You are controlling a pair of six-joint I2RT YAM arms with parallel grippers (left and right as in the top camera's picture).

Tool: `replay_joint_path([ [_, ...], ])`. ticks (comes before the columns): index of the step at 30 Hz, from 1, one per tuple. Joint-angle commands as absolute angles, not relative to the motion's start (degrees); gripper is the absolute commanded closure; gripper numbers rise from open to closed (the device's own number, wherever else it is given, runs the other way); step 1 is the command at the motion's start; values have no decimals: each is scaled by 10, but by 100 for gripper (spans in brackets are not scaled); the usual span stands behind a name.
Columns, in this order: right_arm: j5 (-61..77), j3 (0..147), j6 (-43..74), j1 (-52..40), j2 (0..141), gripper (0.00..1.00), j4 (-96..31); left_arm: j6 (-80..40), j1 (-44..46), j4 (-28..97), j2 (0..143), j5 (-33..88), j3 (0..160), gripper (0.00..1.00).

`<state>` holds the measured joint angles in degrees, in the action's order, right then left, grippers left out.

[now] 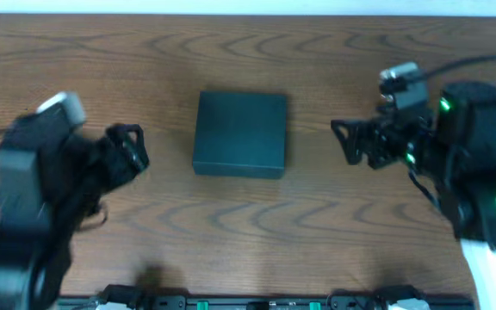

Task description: Pack container

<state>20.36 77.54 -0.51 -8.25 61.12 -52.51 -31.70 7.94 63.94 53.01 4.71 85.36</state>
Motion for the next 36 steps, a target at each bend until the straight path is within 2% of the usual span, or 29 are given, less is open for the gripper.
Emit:
replay_joint_path([
  [1, 199, 781, -13, -83, 570, 1, -530, -315, 80, 639, 472, 12, 860, 5],
  [7, 199, 781, -14, -83, 530, 1, -538, -315, 80, 682, 401, 0, 859, 5],
  [19, 199, 781, -14, -83, 532, 1, -538, -315, 80, 835, 393, 0, 859, 5],
  [25, 199, 781, -14, -83, 532, 1, -538, -282, 77, 876, 387, -99, 859, 5],
  [32, 199, 781, -14, -83, 532, 1, -538, -282, 69, 803, 319, -175, 820, 5],
  [36, 199, 781, -14, -83, 532, 1, -538, -250, 58, 699, 240, -213, 700, 5],
])
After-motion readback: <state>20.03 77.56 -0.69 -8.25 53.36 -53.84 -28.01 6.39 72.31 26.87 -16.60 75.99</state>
